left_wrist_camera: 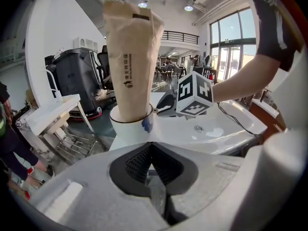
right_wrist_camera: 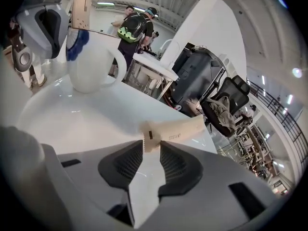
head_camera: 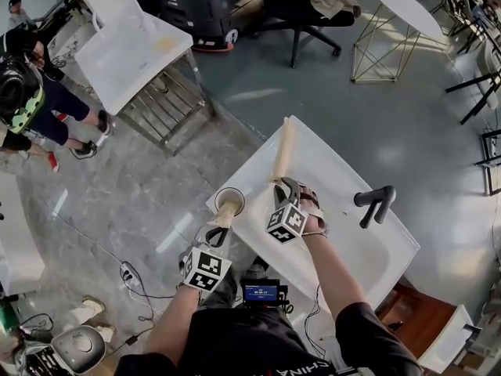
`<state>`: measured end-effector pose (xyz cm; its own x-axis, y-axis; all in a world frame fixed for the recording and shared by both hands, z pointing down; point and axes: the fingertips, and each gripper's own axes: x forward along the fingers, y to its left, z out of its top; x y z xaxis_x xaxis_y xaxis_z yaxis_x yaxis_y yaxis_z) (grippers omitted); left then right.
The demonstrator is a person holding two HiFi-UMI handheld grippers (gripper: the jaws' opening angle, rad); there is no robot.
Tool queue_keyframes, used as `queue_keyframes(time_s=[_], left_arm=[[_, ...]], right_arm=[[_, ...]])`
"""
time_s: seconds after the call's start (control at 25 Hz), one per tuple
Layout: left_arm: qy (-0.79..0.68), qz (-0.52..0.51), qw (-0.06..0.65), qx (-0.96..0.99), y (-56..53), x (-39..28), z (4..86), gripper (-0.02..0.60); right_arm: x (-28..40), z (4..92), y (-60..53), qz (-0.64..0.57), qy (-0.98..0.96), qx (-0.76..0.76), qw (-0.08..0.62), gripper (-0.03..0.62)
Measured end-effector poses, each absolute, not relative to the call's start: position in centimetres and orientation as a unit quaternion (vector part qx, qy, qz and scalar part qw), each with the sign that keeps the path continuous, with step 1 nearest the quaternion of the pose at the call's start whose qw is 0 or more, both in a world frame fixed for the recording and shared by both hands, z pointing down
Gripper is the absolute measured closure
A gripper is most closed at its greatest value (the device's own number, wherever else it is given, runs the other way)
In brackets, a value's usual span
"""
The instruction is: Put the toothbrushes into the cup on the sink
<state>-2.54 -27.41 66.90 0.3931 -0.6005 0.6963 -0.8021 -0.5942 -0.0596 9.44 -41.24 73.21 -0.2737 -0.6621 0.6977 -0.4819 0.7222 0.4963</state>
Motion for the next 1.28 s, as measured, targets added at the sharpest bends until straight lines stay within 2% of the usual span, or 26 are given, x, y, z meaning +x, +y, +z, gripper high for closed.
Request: queue_keyframes(time_s=[0.44,1.28], left_arm=[[-0.428,0.35,0.142,0.821,-27.5,-3.5,66.9,0.577],[-0.421,0.308,0.073,0.85,-27.3,-4.7,61.4,0.577]], right_arm=[[9.1,71.8,-41.6,-0.103,-0.792,0.374,0.471,0.57],[7.6,58.4,-36.0,-0.113,-0.784,0.396,0.464,0.572]])
